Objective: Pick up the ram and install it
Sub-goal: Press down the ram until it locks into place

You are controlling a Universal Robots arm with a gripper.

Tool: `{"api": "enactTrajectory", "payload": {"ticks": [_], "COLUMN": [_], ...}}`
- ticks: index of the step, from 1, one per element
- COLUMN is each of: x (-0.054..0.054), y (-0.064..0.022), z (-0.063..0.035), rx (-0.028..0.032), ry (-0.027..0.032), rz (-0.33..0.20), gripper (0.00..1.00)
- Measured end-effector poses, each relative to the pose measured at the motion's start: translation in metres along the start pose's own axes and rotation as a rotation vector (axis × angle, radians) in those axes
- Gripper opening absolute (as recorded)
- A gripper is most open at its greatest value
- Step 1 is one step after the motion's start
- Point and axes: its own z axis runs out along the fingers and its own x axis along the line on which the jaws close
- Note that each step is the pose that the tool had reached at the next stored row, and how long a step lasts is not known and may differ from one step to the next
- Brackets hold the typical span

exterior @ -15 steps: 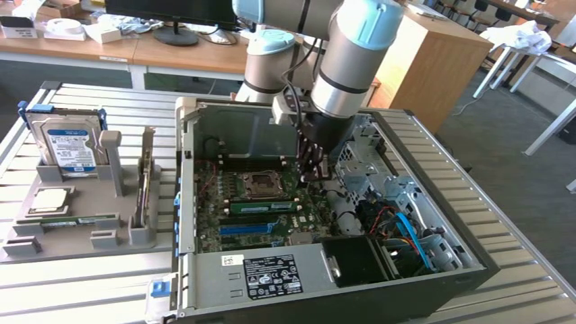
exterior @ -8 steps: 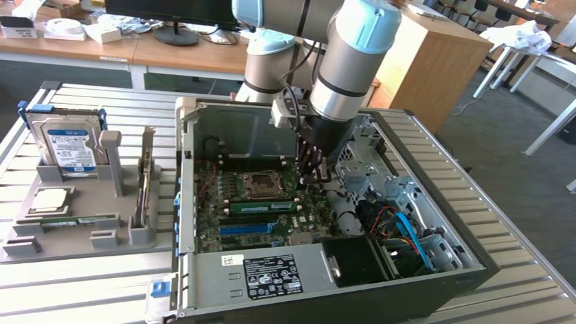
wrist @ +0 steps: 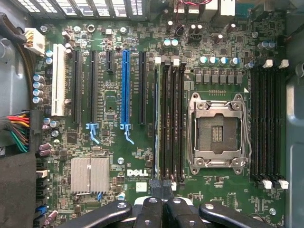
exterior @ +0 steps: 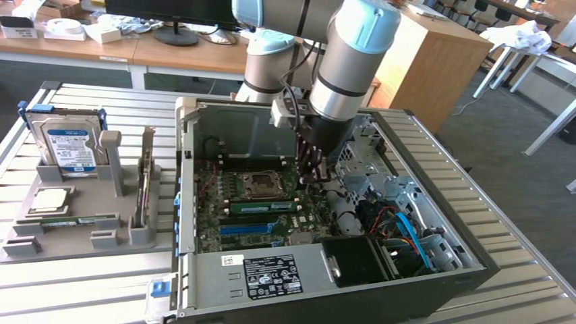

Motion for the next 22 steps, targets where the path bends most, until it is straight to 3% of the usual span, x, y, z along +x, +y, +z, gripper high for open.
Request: {"api": "enactTrajectory", "payload": {"ticks": [8,22], "x": [-0.001,-0.001], "y": [-0.0001,-0.0005], "z": [0.0007,0.0138], "rx": [0.0,0.0], "ry": [-0.0002,-0.0001], "rz": [0.0,0.0], "gripper": [0.1,0.1]}}
